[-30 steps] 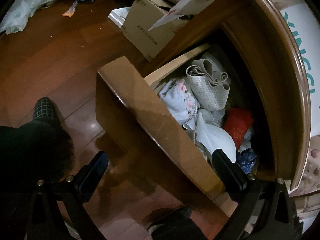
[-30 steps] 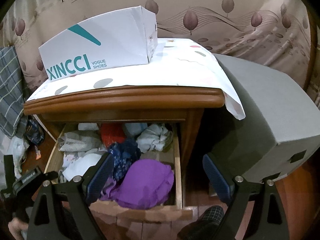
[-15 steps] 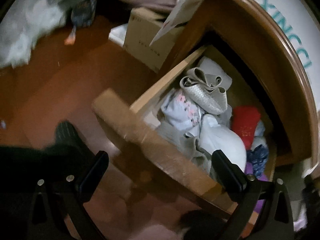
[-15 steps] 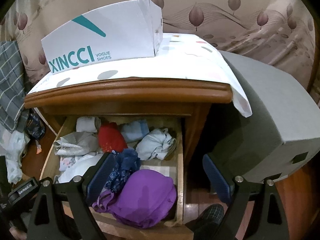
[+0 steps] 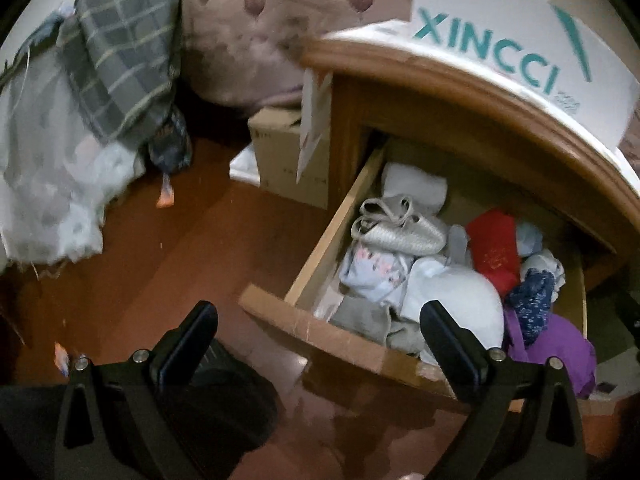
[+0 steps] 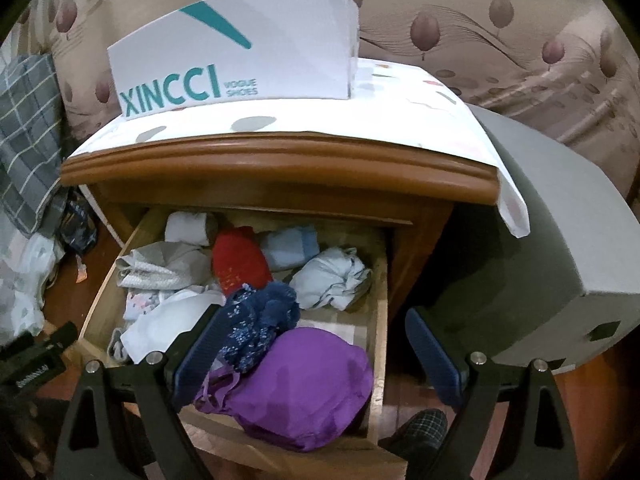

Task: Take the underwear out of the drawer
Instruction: 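Move both tools over the open drawer of underwear, then grasp the dark blue underwear with the right tool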

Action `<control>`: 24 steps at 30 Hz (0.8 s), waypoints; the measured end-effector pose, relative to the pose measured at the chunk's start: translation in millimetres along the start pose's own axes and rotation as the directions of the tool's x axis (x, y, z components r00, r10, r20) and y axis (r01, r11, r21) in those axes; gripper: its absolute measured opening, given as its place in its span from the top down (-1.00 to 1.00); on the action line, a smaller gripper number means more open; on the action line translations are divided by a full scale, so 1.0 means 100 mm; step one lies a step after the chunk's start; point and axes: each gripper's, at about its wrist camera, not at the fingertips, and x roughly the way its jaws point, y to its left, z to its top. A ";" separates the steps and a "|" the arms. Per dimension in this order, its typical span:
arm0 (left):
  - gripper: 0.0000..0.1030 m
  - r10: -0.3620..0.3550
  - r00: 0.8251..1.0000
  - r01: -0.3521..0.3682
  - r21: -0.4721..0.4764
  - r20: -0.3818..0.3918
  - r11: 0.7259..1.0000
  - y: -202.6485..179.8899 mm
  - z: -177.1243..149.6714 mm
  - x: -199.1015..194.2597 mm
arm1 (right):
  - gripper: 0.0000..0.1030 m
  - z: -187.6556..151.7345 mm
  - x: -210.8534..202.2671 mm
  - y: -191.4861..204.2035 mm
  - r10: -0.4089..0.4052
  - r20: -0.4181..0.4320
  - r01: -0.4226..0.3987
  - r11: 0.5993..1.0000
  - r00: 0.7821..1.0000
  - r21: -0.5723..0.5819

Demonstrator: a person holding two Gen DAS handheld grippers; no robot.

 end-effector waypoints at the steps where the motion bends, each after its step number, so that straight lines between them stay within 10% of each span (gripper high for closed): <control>1: -0.96 -0.002 1.000 0.002 0.013 0.007 1.000 -0.01 0.02 -0.02 | -0.79 0.00 0.01 0.01 0.010 -0.004 -0.010 1.000 1.000 -0.004; 11: -0.97 -0.077 0.989 0.049 0.209 0.128 0.977 -0.09 0.56 -0.13 | -0.79 -0.03 0.13 0.14 0.093 -0.074 -0.094 0.996 0.993 -0.008; 24: -0.97 -0.106 0.993 0.096 0.157 0.060 0.983 0.03 0.67 0.13 | -0.79 0.14 0.83 0.38 0.051 -0.294 -0.088 0.990 0.954 -0.112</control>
